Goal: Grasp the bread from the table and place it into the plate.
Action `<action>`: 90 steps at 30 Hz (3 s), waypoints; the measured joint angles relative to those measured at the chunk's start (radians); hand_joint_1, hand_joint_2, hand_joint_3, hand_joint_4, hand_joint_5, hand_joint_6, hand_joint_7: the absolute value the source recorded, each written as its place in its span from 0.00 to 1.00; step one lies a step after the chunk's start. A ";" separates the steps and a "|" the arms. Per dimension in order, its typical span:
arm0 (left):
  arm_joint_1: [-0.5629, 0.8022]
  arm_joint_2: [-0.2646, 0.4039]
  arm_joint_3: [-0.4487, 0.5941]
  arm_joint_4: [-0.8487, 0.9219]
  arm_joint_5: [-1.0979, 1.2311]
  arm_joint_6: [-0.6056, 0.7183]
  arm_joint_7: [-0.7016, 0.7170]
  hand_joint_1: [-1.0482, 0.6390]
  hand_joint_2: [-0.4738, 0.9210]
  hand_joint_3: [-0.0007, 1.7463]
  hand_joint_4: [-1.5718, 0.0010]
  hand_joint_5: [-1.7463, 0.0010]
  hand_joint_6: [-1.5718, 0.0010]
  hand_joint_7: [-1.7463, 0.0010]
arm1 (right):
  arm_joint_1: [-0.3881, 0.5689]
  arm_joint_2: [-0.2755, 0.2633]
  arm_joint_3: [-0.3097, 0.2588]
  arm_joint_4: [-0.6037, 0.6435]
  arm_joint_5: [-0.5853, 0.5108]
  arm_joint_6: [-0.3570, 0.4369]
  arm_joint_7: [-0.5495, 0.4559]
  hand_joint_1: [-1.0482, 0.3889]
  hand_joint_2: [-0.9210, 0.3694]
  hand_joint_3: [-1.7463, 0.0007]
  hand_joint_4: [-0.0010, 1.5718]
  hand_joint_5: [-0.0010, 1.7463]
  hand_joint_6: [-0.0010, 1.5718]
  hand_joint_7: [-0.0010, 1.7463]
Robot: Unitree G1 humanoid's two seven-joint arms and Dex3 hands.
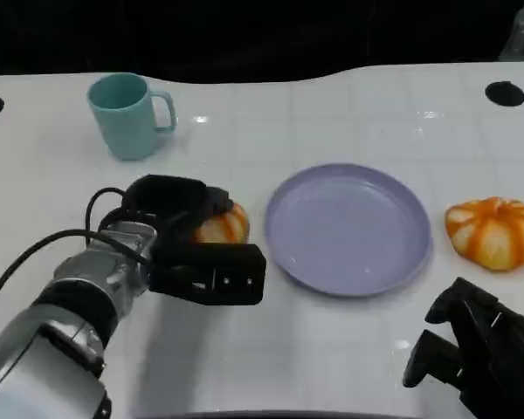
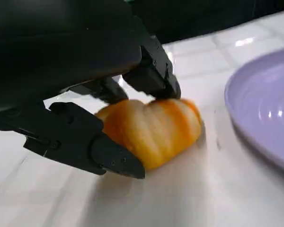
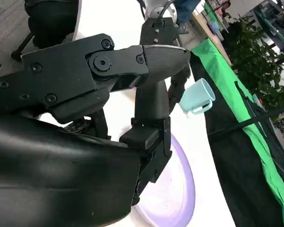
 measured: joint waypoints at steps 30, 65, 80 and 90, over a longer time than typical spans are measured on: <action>-0.059 -0.082 0.086 -0.036 -0.105 0.001 0.218 0.51 0.94 0.14 0.42 0.00 0.60 0.02 | -0.006 0.003 -0.002 0.001 -0.001 -0.001 -0.009 0.38 0.00 0.85 0.41 1.00 0.34 0.90; -0.191 -0.313 0.037 -0.007 -0.124 0.102 -0.013 0.48 0.98 0.15 0.48 0.00 0.39 0.87 | -0.018 0.007 0.016 0.014 -0.021 -0.025 -0.011 0.39 0.00 0.83 0.42 1.00 0.34 0.91; -0.192 -0.301 0.039 0.028 -0.143 0.079 -0.218 0.30 1.00 0.15 0.87 0.89 0.84 1.00 | -0.014 0.007 0.016 0.018 -0.019 -0.025 -0.011 0.39 0.00 0.84 0.42 1.00 0.34 0.91; -0.196 -0.283 0.084 0.028 -0.194 0.095 -0.423 0.14 1.00 0.20 1.00 0.99 0.99 1.00 | -0.019 0.006 0.013 0.021 -0.018 -0.024 -0.010 0.39 0.00 0.84 0.42 1.00 0.33 0.92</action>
